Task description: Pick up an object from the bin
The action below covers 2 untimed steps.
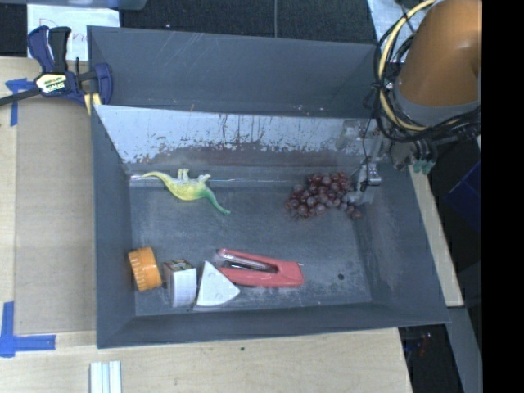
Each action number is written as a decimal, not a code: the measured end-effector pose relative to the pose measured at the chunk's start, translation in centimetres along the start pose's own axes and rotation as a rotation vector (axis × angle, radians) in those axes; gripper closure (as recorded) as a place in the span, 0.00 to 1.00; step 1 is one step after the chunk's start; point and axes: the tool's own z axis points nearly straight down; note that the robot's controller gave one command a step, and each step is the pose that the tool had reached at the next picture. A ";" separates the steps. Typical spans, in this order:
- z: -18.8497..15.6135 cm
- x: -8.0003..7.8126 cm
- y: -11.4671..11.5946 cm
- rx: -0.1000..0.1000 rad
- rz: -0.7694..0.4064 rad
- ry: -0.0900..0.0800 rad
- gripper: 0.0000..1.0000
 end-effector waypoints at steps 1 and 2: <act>-0.5 -0.2 0.0 0.001 -0.002 -0.008 0.00; 9.6 -0.7 -1.1 0.003 -0.119 -0.012 0.00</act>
Offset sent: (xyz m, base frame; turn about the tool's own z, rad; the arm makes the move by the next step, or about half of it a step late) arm 0.0072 -0.0175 -0.1533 -0.1838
